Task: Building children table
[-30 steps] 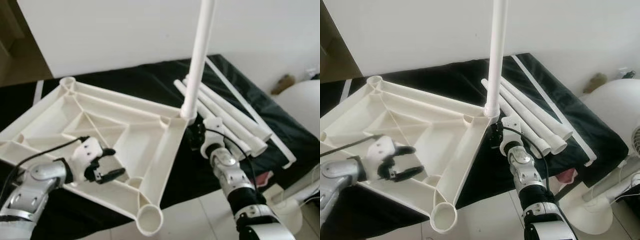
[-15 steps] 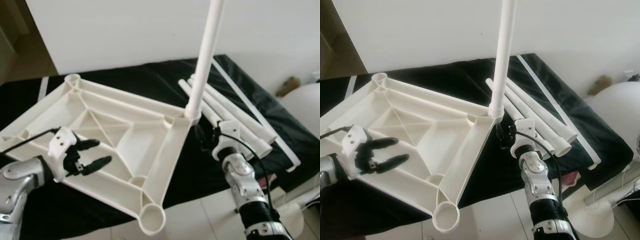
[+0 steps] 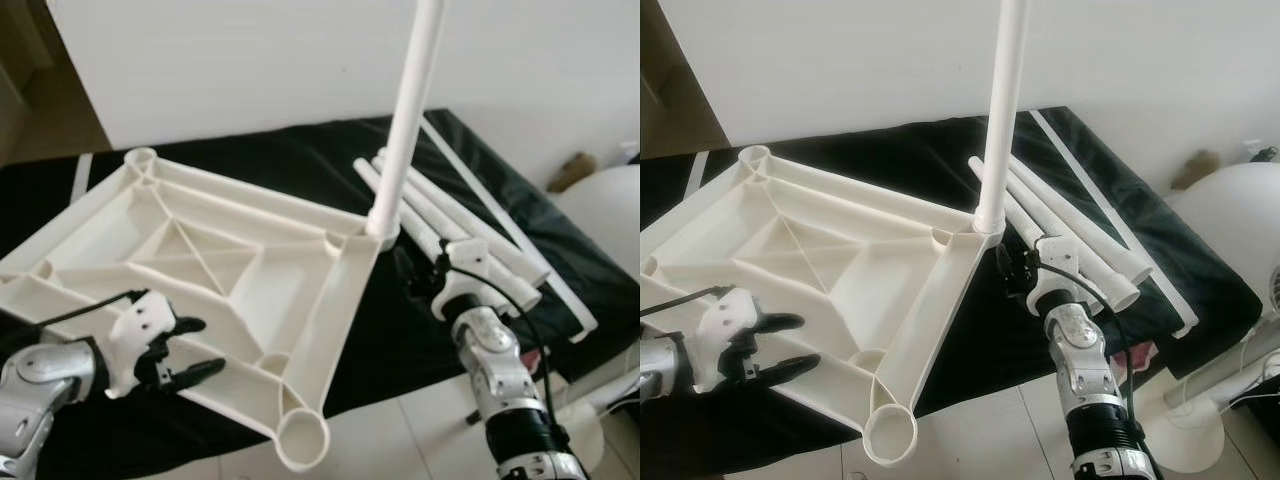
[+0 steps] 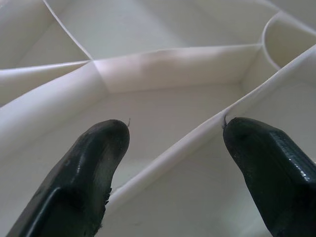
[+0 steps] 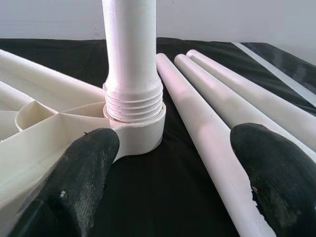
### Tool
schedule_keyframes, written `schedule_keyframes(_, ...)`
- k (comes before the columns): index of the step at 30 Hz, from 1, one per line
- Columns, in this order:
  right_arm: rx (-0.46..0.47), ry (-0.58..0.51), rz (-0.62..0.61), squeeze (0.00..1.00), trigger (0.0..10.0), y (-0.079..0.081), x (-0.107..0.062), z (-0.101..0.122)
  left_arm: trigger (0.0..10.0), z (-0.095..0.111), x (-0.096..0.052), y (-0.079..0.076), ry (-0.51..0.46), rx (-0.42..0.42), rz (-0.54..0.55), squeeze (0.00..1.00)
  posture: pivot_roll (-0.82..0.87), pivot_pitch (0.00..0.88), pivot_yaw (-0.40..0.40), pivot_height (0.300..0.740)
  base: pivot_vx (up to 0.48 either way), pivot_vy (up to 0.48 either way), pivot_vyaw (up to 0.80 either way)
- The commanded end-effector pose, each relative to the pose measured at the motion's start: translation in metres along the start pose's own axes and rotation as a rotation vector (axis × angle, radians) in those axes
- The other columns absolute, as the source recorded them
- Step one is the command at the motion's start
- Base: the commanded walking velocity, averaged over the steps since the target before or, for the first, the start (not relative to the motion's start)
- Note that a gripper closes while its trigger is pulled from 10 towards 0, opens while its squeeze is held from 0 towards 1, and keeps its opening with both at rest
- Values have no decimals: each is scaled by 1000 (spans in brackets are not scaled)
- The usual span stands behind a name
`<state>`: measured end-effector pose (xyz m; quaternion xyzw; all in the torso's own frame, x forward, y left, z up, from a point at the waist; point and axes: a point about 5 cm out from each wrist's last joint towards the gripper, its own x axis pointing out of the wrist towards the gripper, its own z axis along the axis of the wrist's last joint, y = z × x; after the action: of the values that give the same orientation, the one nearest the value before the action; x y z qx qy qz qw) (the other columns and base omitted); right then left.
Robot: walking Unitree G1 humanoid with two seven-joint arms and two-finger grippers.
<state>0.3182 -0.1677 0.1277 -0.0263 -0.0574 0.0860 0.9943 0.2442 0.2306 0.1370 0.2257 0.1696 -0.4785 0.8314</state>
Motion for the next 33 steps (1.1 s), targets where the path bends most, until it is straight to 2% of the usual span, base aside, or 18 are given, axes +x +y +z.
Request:
schedule_keyframes(1,3,3,7,0,10000,0,2,1,10000,-11,0,-4,65,-12,-61,0,31,45,-15,740,0,0,0)
schedule_keyframes(3,3,2,8,0,10000,0,2,2,10000,-10,1,-4,69,-1,-53,0,31,45,-15,740,0,0,0)
schedule_keyframes(6,4,1,13,0,10000,1,2,4,10000,-12,7,9,139,37,41,0,26,39,-10,740,0,0,0)
schedule_keyframes(11,3,3,11,0,10000,1,2,4,10000,-18,11,23,211,5,148,0,21,40,-4,740,0,0,0)
schedule_keyframes(13,3,3,11,0,10000,1,2,4,10000,-18,11,23,211,5,148,0,21,40,-4,740,0,0,0)
schedule_keyframes(16,2,2,6,0,10000,1,2,5,10000,-21,14,40,245,-65,289,0,18,42,-3,740,0,0,0)
schedule_keyframes(17,2,2,6,0,10000,1,2,5,10000,-21,14,40,245,-65,289,0,18,42,-3,740,0,0,0)
schedule_keyframes(20,3,1,4,0,10000,1,2,5,10000,-24,13,57,268,-147,437,0,16,45,-2,740,0,0,0)
schedule_keyframes(21,3,1,4,0,10000,1,2,5,10000,-24,13,57,268,-147,437,0,16,45,-2,740,0,0,0)
schedule_keyframes(22,4,1,3,0,10000,1,2,5,10000,-23,13,65,268,-175,527,0,17,47,-1,740,0,0,0)
schedule_keyframes(23,5,1,3,0,10000,2,2,6,10000,-21,14,67,257,-185,551,0,17,49,-2,740,0,0,0)
schedule_keyframes(29,7,1,1,0,10000,2,3,6,10000,-15,18,69,233,-213,584,0,18,51,-4,740,0,0,0)
schedule_keyframes(31,9,-2,1,0,10000,2,5,7,10000,-4,32,62,199,-195,535,0,16,54,-1,740,0,0,0)
schedule_keyframes(32,9,-2,1,0,10000,2,5,7,10000,-4,32,62,199,-195,535,0,16,54,-1,740,0,0,0)
schedule_keyframes(33,9,-3,1,0,10000,3,5,8,10000,1,38,57,188,-183,500,0,15,54,1,740,0,0,0)
